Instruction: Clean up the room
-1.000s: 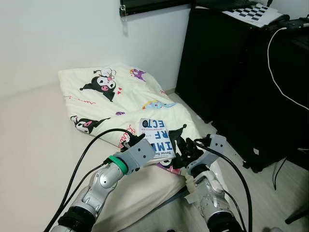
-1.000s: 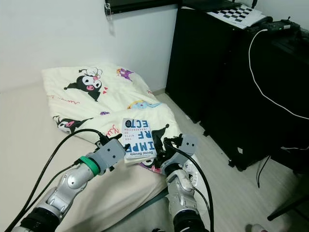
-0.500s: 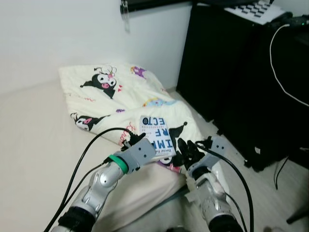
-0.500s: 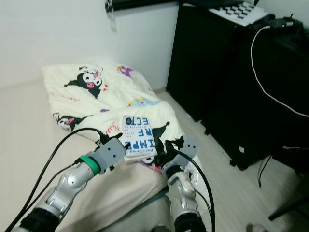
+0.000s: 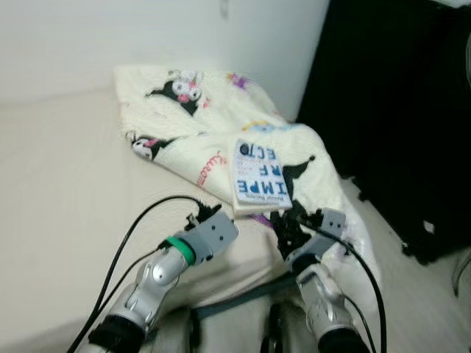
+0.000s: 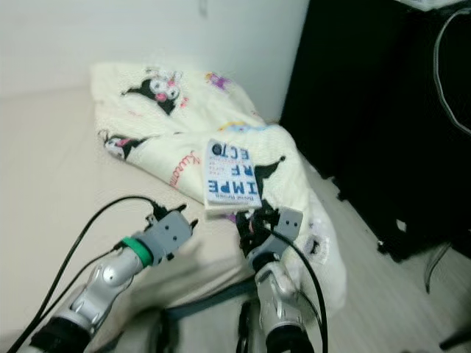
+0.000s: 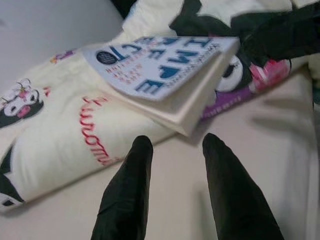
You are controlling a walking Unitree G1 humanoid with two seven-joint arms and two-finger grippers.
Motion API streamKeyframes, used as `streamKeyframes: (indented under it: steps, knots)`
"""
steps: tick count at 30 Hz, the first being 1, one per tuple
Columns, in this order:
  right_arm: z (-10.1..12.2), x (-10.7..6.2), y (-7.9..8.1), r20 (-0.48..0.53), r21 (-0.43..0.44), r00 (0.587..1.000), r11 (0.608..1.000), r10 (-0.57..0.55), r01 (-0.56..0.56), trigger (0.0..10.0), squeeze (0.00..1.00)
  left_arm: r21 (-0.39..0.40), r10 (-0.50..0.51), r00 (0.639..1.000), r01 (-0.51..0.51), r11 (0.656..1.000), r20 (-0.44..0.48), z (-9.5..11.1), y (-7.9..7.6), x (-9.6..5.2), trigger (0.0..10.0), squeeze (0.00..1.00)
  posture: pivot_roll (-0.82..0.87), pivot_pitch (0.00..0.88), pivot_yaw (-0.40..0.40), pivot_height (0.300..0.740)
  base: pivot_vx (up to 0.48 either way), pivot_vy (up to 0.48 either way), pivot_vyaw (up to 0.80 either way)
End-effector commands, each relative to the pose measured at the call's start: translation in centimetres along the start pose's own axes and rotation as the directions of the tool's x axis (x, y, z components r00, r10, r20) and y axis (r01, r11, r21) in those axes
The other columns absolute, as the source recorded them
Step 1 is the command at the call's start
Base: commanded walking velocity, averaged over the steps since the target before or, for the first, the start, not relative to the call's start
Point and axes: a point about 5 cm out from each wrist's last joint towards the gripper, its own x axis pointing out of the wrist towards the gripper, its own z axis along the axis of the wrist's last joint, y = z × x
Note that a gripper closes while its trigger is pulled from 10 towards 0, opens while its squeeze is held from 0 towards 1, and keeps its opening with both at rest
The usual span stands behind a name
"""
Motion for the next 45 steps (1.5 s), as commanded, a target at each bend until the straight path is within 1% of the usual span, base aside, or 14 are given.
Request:
streamKeyframes:
  steps: [1,10,17,19,22,26,27,29,30,31,38,39,40,45]
  knots:
    - [0.1,-0.2,-0.1,0.012,0.043,1.0,0.999,0.007,-0.008,10.0,0.0,0.004,-0.021,1.0,0.022,1.0,-0.016,-0.3,-0.4,-0.2,10.0,0.0,0.07,0.088,0.052,0.6,0.0,0.0,0.0]
    - [1.0,-0.1,1.0,0.074,0.172,0.992,0.978,0.104,-0.116,10.0,0.0,0.005,-0.026,0.999,0.026,1.0,-0.022,-0.5,-0.4,-0.3,10.0,0.0,0.07,0.097,0.062,0.6,0.0,0.0,0.0]
    - [2.6,-0.3,1.2,0.152,0.314,0.965,0.915,0.215,-0.253,10.0,0.0,0.01,-0.022,0.999,0.022,1.0,-0.025,-0.5,-0.4,-0.5,10.0,0.0,0.08,0.11,0.069,0.6,0.0,0.0,0.0]
    - [2.6,-0.3,1.1,0.154,0.32,0.963,0.911,0.22,-0.259,10.0,0.0,0.011,-0.021,0.999,0.021,1.0,-0.025,-0.5,-0.4,-0.5,10.0,0.0,0.08,0.11,0.069,0.6,0.0,0.0,0.0]
    - [2.4,0.2,0.0,0.165,0.447,0.971,0.864,0.174,-0.231,10.0,0.0,0.027,0.011,1.0,-0.01,1.0,-0.022,-0.2,0.2,-0.5,10.0,0.0,0.12,0.134,0.067,0.6,0.0,0.0,0.0]
    - [2.4,0.4,-0.7,0.173,0.525,0.977,0.827,0.126,-0.2,10.0,0.0,0.036,0.019,1.0,-0.018,0.999,-0.019,-0.1,0.5,-0.5,10.0,0.0,0.12,0.134,0.067,0.6,0.0,0.0,0.0]
    - [2.1,1.0,-1.9,0.118,0.585,0.993,0.806,0.028,-0.092,10.0,0.14,0.045,0.032,0.999,-0.031,0.999,-0.017,0.1,1.2,-1.0,10.0,0.0,0.18,0.166,0.079,0.6,0.0,0.0,0.0]
    - [2.0,1.3,-2.3,0.092,0.597,0.996,0.801,-0.001,-0.055,10.0,0.14,0.048,0.037,0.999,-0.036,0.998,-0.015,0.2,1.5,-1.3,10.0,0.0,0.18,0.17,0.079,0.6,0.0,0.0,0.0]
    - [2.0,1.4,-2.5,0.077,0.602,0.997,0.798,-0.016,-0.034,10.0,0.83,0.05,0.039,0.999,-0.039,0.998,-0.014,0.3,1.7,-1.4,10.0,0.0,0.18,0.17,0.079,0.6,0.0,0.0,0.0]
    - [1.9,1.8,-2.3,0.04,0.59,0.999,0.807,0.0,-0.023,10.0,1.0,0.052,0.043,0.999,-0.042,0.998,-0.014,0.4,1.9,-1.8,10.0,0.0,0.21,0.198,0.082,0.6,0.0,0.0,0.0]
    - [1.1,2.3,-1.7,-0.092,0.53,0.994,0.848,0.058,0.0,10.0,0.99,0.055,0.054,0.998,-0.053,0.997,-0.016,1.0,2.2,-3.2,10.0,0.0,0.25,0.245,0.081,0.6,0.0,0.0,0.0]
    - [1.1,2.4,-1.7,-0.095,0.528,0.994,0.85,0.062,-0.003,10.0,0.3,0.054,0.057,0.998,-0.056,0.997,-0.017,1.0,2.3,-3.4,10.0,0.0,0.25,0.248,0.081,0.6,0.0,0.0,0.0]
    - [1.3,2.5,-1.5,-0.087,0.526,0.994,0.85,0.072,-0.015,10.0,0.0,0.054,0.061,0.998,-0.06,0.997,-0.021,1.1,2.4,-3.6,10.0,0.0,0.26,0.259,0.085,0.6,0.0,0.0,0.0]
    - [1.7,2.9,-1.5,-0.069,0.52,0.995,0.854,0.074,-0.028,10.0,0.0,0.055,0.064,0.997,-0.062,0.997,-0.032,1.2,2.5,-4.2,10.0,0.0,0.27,0.274,0.092,0.6,0.0,0.0,0.0]
